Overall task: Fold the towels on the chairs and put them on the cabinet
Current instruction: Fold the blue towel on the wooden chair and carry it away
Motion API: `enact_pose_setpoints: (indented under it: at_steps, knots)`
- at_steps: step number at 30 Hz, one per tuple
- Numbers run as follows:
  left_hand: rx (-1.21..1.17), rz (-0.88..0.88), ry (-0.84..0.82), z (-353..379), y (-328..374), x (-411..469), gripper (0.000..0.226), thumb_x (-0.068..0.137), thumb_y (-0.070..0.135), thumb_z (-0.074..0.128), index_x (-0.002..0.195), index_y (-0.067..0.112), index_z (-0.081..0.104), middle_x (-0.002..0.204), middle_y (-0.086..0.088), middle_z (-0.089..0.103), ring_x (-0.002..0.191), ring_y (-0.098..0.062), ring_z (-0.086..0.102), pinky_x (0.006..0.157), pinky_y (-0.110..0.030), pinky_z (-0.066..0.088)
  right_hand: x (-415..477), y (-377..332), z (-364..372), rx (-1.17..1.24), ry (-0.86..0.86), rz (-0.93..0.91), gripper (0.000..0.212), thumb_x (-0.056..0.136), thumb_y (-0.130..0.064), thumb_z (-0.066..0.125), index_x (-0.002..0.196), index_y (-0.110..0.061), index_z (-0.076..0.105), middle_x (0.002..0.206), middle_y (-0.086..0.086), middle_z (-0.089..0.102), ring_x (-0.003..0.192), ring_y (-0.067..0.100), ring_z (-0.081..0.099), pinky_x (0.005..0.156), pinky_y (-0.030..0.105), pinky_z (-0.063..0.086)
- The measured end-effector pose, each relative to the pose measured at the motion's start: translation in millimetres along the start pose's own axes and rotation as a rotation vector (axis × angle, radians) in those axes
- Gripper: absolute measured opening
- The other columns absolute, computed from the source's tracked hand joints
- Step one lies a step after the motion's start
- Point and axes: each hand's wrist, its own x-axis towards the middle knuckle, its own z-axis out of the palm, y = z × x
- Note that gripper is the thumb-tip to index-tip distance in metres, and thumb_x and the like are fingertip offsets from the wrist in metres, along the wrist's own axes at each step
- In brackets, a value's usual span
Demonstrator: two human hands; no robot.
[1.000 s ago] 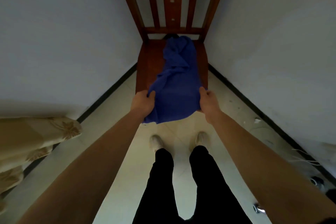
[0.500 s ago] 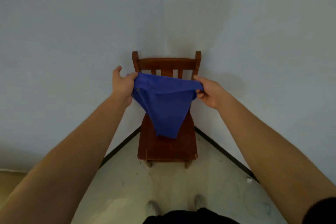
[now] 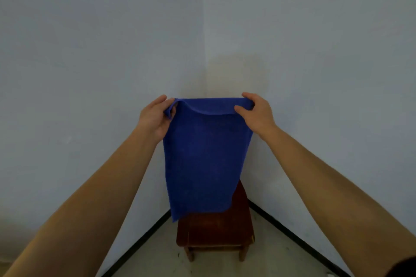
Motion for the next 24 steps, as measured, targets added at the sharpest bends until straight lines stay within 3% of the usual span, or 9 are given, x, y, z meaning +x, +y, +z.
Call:
enact_pose_setpoints:
  at_steps: [3,5,7,10,12,16,18,20,24]
  knots:
    - [0.106,-0.001,0.118,-10,-2,0,0.009,0.093,-0.001,0.061,0.1,0.004,0.062,0.098,-0.012,0.063,0.083,-0.019,0.065,0.06,-0.018,0.057,-4,9,3,-0.002,0.085,0.045,0.036,0.096,-0.03,0.063,0.129,-0.015,0.063,0.124,0.003,0.066,0.111,0.018,0.063,0.101,0.032,0.049]
    - [0.133,-0.021,0.137,-18,-6,2,0.005,0.094,0.001,0.061,0.092,0.006,0.062,0.094,-0.01,0.063,0.08,-0.016,0.064,0.055,-0.017,0.056,-5,16,4,0.16,0.09,0.154,0.029,0.098,-0.026,0.061,0.124,-0.014,0.065,0.115,0.005,0.069,0.096,0.016,0.069,0.092,0.034,0.057]
    - [0.167,-0.019,0.141,-25,-13,3,0.006,0.094,0.002,0.061,0.089,0.006,0.062,0.091,-0.008,0.063,0.078,-0.014,0.063,0.054,-0.017,0.055,-8,16,7,0.379,0.104,0.284,0.025,0.097,-0.017,0.065,0.12,-0.009,0.066,0.111,0.009,0.07,0.083,0.013,0.07,0.077,0.025,0.059]
    - [0.207,0.015,0.151,-30,-21,3,0.002,0.095,0.003,0.061,0.095,0.003,0.063,0.091,-0.006,0.062,0.079,-0.014,0.063,0.057,-0.017,0.056,-19,7,4,0.705,0.174,0.443,0.026,0.09,-0.004,0.07,0.116,-0.005,0.066,0.1,0.011,0.07,0.081,0.014,0.068,0.073,0.02,0.058]
    - [0.274,0.081,0.137,-34,-28,6,0.012,0.095,0.004,0.061,0.107,0.002,0.064,0.094,-0.005,0.063,0.082,-0.016,0.064,0.058,-0.017,0.055,-25,5,3,0.754,0.213,0.463,0.03,0.088,0.0,0.071,0.118,-0.007,0.066,0.093,0.007,0.068,0.077,0.012,0.066,0.072,0.019,0.058]
    - [0.508,0.205,0.015,-36,-36,-1,0.037,0.09,0.013,0.07,0.125,0.009,0.058,0.106,-0.002,0.062,0.088,-0.012,0.064,0.068,-0.021,0.058,-40,5,4,0.666,0.234,0.399,0.046,0.088,-0.002,0.07,0.133,-0.007,0.06,0.099,0.004,0.068,0.076,0.009,0.064,0.07,0.018,0.053]
    - [0.603,0.24,-0.08,-37,-38,-10,0.061,0.082,0.017,0.079,0.136,0.013,0.05,0.116,0.001,0.061,0.099,-0.011,0.063,0.082,-0.024,0.056,-50,3,5,0.483,0.197,0.326,0.063,0.086,-0.002,0.07,0.144,-0.01,0.048,0.114,0.004,0.065,0.086,0.006,0.063,0.075,0.019,0.054]
    - [0.695,0.311,-0.152,-40,-40,-18,0.073,0.079,0.008,0.08,0.142,0.013,0.043,0.125,0.002,0.058,0.11,-0.011,0.06,0.092,-0.024,0.052,-60,2,5,0.199,0.177,0.181,0.07,0.084,-0.001,0.069,0.148,-0.012,0.042,0.121,0.003,0.06,0.093,0.006,0.062,0.086,0.022,0.053]
    - [0.853,0.504,-0.062,-41,-30,-38,0.057,0.086,-0.004,0.06,0.139,0.012,0.047,0.121,0.003,0.059,0.106,-0.011,0.061,0.09,-0.019,0.049,-75,0,-10,-0.202,0.308,-0.173,0.041,0.092,-0.011,0.063,0.133,-0.013,0.059,0.116,0.003,0.054,0.093,0.01,0.056,0.088,0.01,0.039]
